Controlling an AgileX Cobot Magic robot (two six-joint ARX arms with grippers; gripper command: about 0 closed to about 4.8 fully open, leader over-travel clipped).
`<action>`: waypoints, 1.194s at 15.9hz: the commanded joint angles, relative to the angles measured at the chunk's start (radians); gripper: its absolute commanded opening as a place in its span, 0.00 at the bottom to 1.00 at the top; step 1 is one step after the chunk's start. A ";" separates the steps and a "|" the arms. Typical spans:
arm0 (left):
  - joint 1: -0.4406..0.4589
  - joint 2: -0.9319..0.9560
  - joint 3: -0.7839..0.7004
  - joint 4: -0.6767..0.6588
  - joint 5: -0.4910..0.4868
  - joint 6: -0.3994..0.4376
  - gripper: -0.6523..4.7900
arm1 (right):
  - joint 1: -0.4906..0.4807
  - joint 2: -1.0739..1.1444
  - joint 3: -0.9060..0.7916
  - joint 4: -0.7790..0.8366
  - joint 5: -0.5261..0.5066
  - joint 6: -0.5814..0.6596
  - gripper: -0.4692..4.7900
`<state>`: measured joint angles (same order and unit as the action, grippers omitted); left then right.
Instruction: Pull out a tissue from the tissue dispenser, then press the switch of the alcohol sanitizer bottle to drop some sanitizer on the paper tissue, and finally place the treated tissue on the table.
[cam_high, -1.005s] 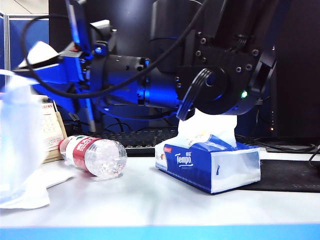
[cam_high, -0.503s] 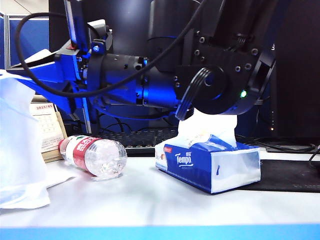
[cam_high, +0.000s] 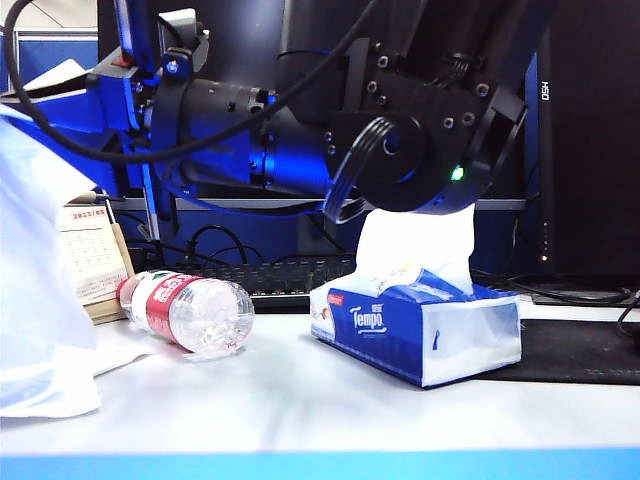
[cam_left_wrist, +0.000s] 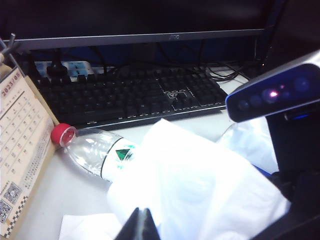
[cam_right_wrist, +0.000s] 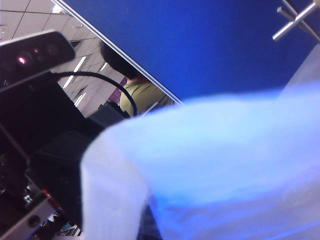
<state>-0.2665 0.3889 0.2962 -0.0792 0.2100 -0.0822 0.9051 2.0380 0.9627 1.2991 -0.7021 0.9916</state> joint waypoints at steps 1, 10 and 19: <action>0.000 0.000 0.001 0.002 0.016 -0.005 0.11 | 0.002 -0.005 0.001 0.014 -0.004 0.003 0.08; 0.000 0.000 -0.053 -0.003 0.012 -0.031 0.11 | 0.002 -0.005 0.001 0.014 0.004 0.003 0.08; 0.000 0.000 -0.088 -0.010 0.012 -0.048 0.11 | 0.001 -0.005 0.001 0.016 0.012 -0.004 0.08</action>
<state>-0.2665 0.3901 0.2066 -0.1066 0.2211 -0.1261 0.9047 2.0380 0.9607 1.2991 -0.6960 0.9905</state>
